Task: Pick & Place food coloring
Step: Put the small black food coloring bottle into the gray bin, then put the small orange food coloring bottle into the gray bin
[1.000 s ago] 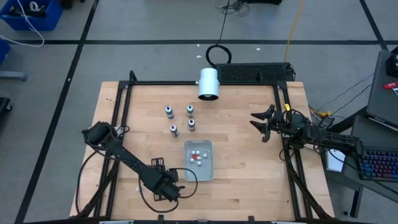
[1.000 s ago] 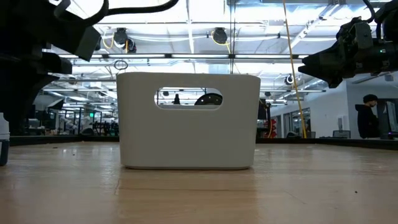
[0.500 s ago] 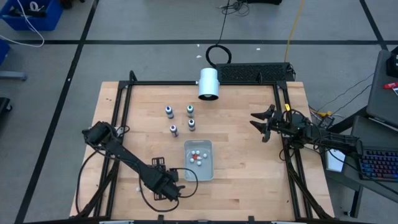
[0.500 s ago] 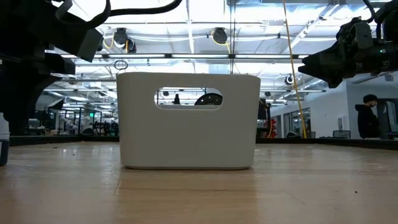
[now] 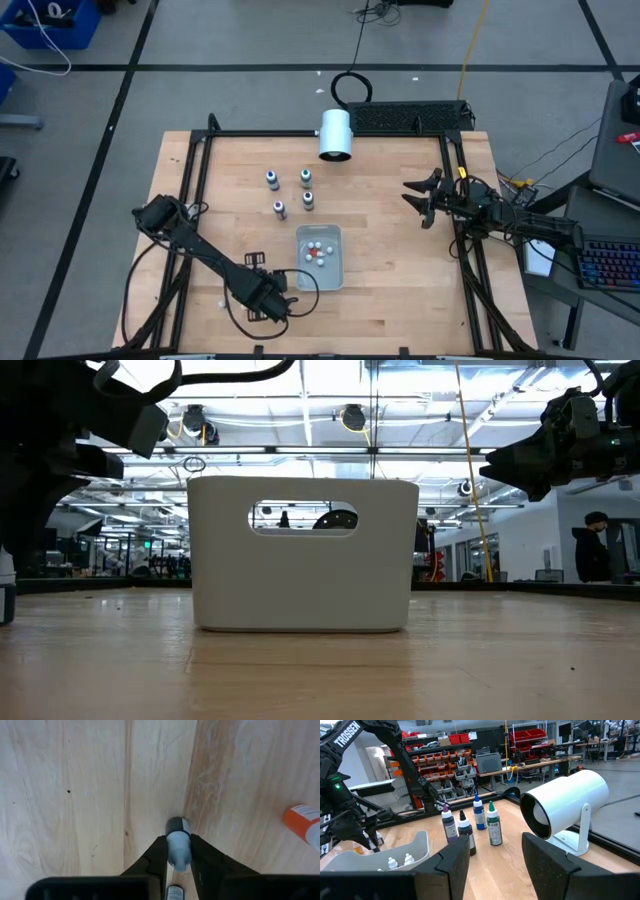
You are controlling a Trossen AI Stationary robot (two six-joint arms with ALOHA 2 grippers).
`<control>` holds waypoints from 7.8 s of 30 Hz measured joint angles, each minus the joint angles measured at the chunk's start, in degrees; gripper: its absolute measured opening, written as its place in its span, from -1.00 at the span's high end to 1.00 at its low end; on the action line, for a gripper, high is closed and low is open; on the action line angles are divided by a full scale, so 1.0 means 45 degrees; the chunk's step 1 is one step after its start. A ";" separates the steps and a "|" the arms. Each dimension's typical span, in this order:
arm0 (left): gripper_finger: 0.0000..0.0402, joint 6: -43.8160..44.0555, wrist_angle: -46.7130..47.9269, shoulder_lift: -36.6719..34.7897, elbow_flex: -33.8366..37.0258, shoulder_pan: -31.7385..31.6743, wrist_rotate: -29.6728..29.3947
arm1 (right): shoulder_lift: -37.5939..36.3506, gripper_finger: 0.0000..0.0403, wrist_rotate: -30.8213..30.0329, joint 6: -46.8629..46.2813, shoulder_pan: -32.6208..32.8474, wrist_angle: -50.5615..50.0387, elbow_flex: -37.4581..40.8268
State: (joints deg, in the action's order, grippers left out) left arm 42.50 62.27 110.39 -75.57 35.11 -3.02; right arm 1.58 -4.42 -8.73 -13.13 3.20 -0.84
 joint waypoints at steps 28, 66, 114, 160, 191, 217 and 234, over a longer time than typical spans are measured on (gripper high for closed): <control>0.70 -0.6830 0.2281 0.0005 -0.5421 -0.3388 -0.1678 | 0.0000 0.16 0.0001 0.0000 -0.0001 -0.0002 -0.0002; 0.70 -0.8741 0.0783 0.1103 -0.4416 -0.4541 -0.0252 | 0.0053 0.16 0.0003 0.0000 0.0002 0.0000 -0.0005; 0.40 -0.7978 -0.0629 0.2735 -0.4507 -0.4024 0.0663 | 0.0087 0.16 0.0001 0.0000 -0.0001 0.0000 -0.0003; -0.13 0.1040 0.0853 0.1153 -0.4507 0.1536 -0.0699 | 0.0107 0.16 -0.0002 0.0000 -0.0001 0.0000 0.0000; -0.13 0.0889 0.0032 0.1676 -0.2905 0.1778 -0.0007 | 0.0107 0.16 -0.0002 0.0000 0.0001 0.0000 -0.0004; -0.13 0.1333 -0.0532 0.1671 -0.2900 0.1802 -0.0679 | 0.0107 0.16 0.0003 0.0000 0.0002 0.0000 0.0000; -0.13 0.1657 -0.1296 0.1651 -0.2079 0.1982 -0.0193 | 0.0102 0.16 0.0000 0.0000 -0.0001 0.0000 -0.0002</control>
State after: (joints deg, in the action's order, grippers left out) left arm 49.96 56.44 117.82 -84.92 44.03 -3.88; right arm 2.04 -4.42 -8.73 -13.14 3.20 -0.85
